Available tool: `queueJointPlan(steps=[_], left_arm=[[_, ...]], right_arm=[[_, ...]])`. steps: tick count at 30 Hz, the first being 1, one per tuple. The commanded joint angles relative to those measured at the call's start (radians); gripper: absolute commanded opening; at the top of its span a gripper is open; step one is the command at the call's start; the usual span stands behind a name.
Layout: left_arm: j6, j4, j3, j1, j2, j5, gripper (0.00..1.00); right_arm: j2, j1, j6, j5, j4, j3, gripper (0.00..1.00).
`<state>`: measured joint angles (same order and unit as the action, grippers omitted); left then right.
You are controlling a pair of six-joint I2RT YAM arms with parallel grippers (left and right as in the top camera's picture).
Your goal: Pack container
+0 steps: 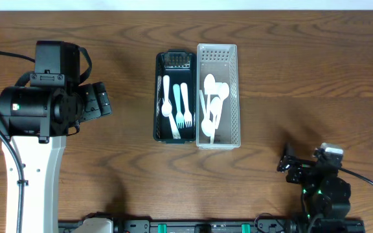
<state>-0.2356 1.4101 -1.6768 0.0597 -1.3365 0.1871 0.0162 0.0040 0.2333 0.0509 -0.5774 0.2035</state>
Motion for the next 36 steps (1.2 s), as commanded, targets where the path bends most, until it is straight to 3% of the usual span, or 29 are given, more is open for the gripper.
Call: queueJointPlan(steps=[1, 32, 36], left_arm=[[0.005, 0.003, -0.002, -0.005, 0.012, 0.009, 0.98], [0.005, 0.003, 0.0, -0.005, 0.013, 0.009, 0.98], [0.005, 0.002, 0.041, -0.007, 0.082, 0.009, 0.98]], right_arm=[[-0.011, -0.008, -0.002, -0.011, 0.021, -0.044, 0.99], [-0.011, -0.008, -0.003, -0.004, 0.035, -0.058, 0.99], [-0.011, -0.008, -0.003, -0.004, 0.035, -0.058, 0.99]])
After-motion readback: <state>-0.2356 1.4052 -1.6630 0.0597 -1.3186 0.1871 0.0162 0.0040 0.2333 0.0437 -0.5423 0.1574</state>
